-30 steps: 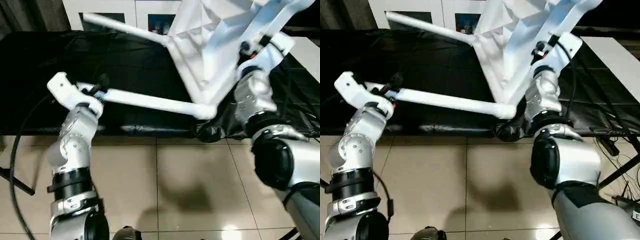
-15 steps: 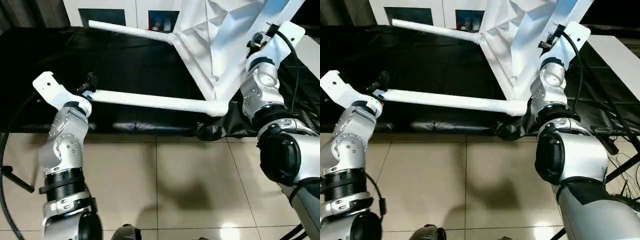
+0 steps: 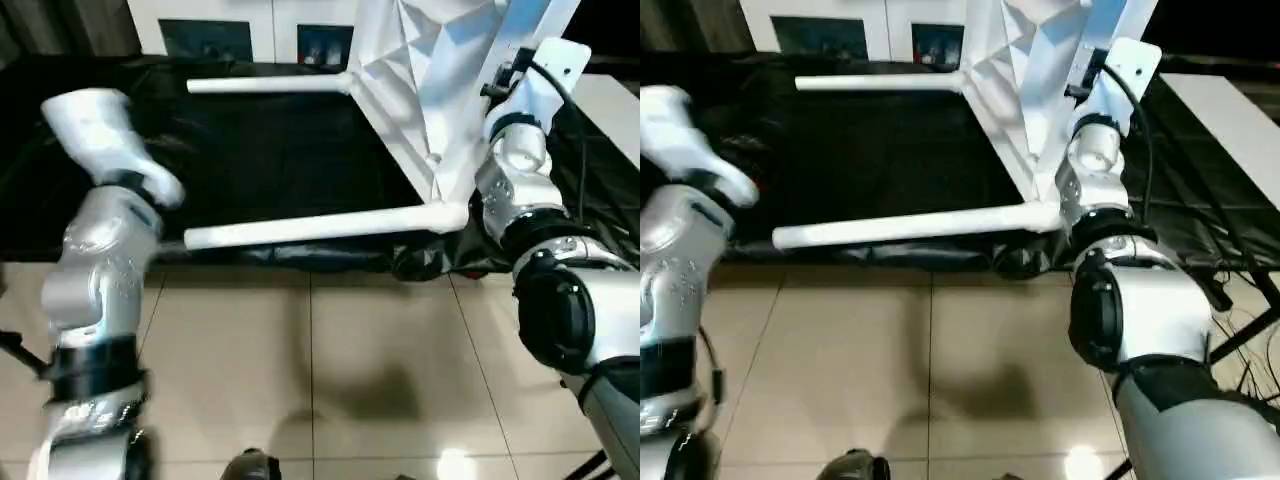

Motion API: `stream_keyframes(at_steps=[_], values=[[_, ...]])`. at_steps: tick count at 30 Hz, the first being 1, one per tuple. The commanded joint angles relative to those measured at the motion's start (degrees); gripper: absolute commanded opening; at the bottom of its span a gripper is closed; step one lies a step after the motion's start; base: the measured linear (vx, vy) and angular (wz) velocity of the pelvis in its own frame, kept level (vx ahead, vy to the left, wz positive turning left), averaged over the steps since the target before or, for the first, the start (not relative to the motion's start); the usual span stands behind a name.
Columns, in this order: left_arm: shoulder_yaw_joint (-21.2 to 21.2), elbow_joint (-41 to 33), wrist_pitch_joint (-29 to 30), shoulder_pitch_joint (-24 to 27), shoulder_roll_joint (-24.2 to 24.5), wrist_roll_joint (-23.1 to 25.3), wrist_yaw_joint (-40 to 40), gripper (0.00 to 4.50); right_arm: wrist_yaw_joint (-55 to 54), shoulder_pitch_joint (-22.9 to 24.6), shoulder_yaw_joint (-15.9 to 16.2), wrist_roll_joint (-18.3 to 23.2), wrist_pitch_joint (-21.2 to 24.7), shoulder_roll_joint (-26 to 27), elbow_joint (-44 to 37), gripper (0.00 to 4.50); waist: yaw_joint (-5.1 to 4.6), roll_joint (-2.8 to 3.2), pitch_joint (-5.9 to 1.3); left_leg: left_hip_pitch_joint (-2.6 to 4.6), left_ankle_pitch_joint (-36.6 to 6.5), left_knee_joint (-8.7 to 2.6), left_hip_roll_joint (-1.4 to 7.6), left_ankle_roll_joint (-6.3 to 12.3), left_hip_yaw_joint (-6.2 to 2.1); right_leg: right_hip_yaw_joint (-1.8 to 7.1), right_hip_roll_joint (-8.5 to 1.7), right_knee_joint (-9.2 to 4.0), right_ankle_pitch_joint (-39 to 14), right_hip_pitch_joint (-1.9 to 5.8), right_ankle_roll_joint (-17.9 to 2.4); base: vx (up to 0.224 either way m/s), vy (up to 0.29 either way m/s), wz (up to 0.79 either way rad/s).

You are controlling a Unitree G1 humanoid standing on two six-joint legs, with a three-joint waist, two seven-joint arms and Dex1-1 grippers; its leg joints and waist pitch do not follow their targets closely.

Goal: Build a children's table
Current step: Flip table

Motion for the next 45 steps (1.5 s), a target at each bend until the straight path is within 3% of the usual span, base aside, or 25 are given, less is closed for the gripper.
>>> stream_keyframes(at_steps=[1, 4, 7, 11, 15, 16, 21, 23, 27, 30, 36, 45], values=[[-8.73, -2.25, 3.50, 2.00, 1.63, 0.90, -7.34, 4.44, -0.75, -2.18, 0.52, -0.44, 0.50, 0.33, -1.01, 1.17, -0.37, -0.68, -5.60, 3.13, -5.64, -3.87, 1.78, 2.03, -0.20, 0.96, -1.53, -2.25, -1.08, 2.44, -12.19, 0.000, 0.000, 0.00], [-12.49, -2.84, 5.28, 2.75, 3.27, 0.90, -10.07, 4.44, -0.92, -1.92, 0.72, -0.57, 1.12, 0.77, -0.90, 1.17, -0.78, -0.68, -5.58, 3.02, -6.99, -4.10, 1.69, 0.46, -0.13, 1.08, -1.50, -2.37, -1.40, 2.67, -11.91, 0.000, 0.000, 0.00], [-18.92, 1.92, 5.24, 3.17, 5.06, 6.79, -12.33, 4.44, -0.79, -1.49, 0.98, -0.77, 1.90, 1.78, -0.75, 1.17, -1.28, -0.89, -5.31, 3.04, -9.40, -4.21, 1.71, -0.50, 0.14, 1.26, -1.52, -2.84, -3.59, 2.66, -11.02, 0.000, 0.000, 0.00], [-20.26, 12.05, 1.14, 1.90, 4.12, 13.19, -9.89, 4.44, -0.19, -1.40, 0.70, -0.68, 2.33, 2.54, -0.76, 1.17, -1.72, -0.74, -5.34, 3.17, -10.97, -4.51, 1.73, -2.37, 0.13, 1.32, -1.40, -3.10, -5.72, 2.60, -9.50, 0.000, 0.000, 0.00], [-21.11, 18.37, -0.57, 1.14, 3.91, 14.78, -7.81, 4.44, 0.15, -1.37, 0.49, -0.25, 3.20, 2.91, -0.78, 1.17, -1.75, -0.56, -5.48, 3.35, -11.11, -4.56, 1.71, -2.44, 0.03, 1.25, -1.48, -3.02, -4.03, 2.54, -10.34, 0.000, 0.000, 0.00], [-21.96, 20.72, -1.92, 0.75, 4.10, 16.32, -6.50, 4.44, 0.42, -1.29, 0.46, -0.22, 3.53, 3.02, -0.82, 1.17, -1.71, -0.27, -5.54, 3.42, -11.28, -4.51, 1.75, -2.48, 0.02, 1.27, -1.54, -2.92, -3.89, 2.51, -10.53, 0.000, 0.000, 0.00], [-20.25, 24.92, -4.39, 0.11, 2.50, 18.13, -5.19, 4.44, 1.52, -1.10, 0.19, 0.06, 4.22, 3.19, -0.83, 1.17, -1.76, -0.39, -5.55, 3.40, -11.98, -4.60, 1.77, -2.49, -0.04, 1.26, -1.61, -3.13, -4.25, 2.60, -10.67, 0.000, 0.000, 0.00], [-19.94, 25.81, -5.14, -0.06, 2.14, 18.56, -5.57, 4.44, 1.59, -1.08, 0.18, 0.06, 4.27, 3.20, -0.83, 1.72, -1.74, -0.40, -5.57, 3.44, -11.73, -4.61, 1.81, -2.39, -0.05, 1.24, -1.62, -3.08, -3.79, 2.55, -10.91, 0.000, 0.000, 0.00], [-17.64, 31.20, -10.42, -2.02, 1.28, 18.71, -2.69, 4.44, 3.82, -1.22, 0.37, 0.18, 5.25, 3.70, -0.77, 2.03, -1.78, -0.48, -5.55, 3.43, -12.62, -4.65, 1.80, -1.99, -0.06, 1.29, -1.70, -3.23, -4.20, 2.62, -11.23, 0.000, 0.000, 0.00], [-15.82, 31.00, -13.68, -2.96, 0.39, 17.43, -3.58, 4.44, 5.60, -1.31, 1.31, -0.60, 6.79, 4.05, -0.60, 2.20, -1.76, -0.47, -5.54, 3.57, -13.20, -4.75, 1.95, -2.16, -0.14, 1.25, -1.80, -3.28, -5.01, 2.59, -11.39, 0.000, 0.000, 0.00], [-14.23, 30.94, -13.04, -5.03, -0.94, 16.83, -5.03, 4.44, 9.95, -1.05, 2.93, -1.88, 9.71, 4.85, -0.26, 2.76, -1.80, -0.53, -5.38, 3.71, -14.92, -4.86, 2.03, -2.50, -0.10, 1.29, -1.83, -3.48, -7.21, 2.38, -11.59, 0.000, 0.000, 0.00], [-12.92, 37.18, -13.44, -7.90, -3.18, 18.02, -4.48, 4.44, 15.76, -0.53, 5.45, -3.78, 9.55, 5.63, -0.91, 3.55, -1.78, -0.38, -5.42, 3.67, -14.85, -5.03, 2.14, -2.76, -0.25, 1.37, -2.10, -3.55, -7.04, 2.50, -12.26, 0.000, 0.000, 0.00]])
